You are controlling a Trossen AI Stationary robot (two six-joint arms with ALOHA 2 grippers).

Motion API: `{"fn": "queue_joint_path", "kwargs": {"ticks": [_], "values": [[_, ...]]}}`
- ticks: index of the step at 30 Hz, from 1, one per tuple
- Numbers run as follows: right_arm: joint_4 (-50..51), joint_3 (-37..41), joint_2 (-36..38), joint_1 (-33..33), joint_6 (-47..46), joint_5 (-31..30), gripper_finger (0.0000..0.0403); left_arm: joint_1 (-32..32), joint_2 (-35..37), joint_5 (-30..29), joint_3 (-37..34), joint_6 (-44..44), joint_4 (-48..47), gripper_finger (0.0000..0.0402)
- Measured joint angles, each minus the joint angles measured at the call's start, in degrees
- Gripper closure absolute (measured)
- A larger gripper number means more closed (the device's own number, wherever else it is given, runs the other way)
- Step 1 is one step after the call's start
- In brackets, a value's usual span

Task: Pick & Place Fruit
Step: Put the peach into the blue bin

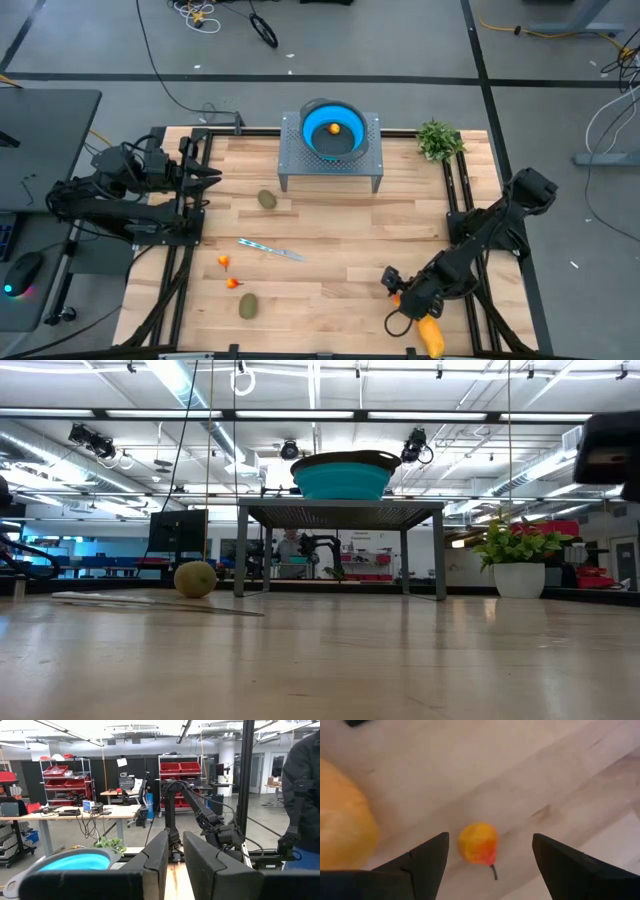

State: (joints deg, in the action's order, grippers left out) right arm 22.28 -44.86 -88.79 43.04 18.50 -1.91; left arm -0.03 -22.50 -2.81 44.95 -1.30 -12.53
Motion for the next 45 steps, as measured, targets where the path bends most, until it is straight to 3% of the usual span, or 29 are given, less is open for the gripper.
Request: {"fn": "queue_joint_path", "kwargs": {"ticks": [35,45], "values": [[-7.00,0.02,-4.13,-1.40,0.00,0.60,0.0106,0.01,0.00,0.00,0.01,0.01,0.00,0.0334],[-7.05,0.02,-5.02,-1.81,0.01,0.63,0.0143,0.00,0.00,0.00,0.00,0.00,0.02,0.0334]]}}
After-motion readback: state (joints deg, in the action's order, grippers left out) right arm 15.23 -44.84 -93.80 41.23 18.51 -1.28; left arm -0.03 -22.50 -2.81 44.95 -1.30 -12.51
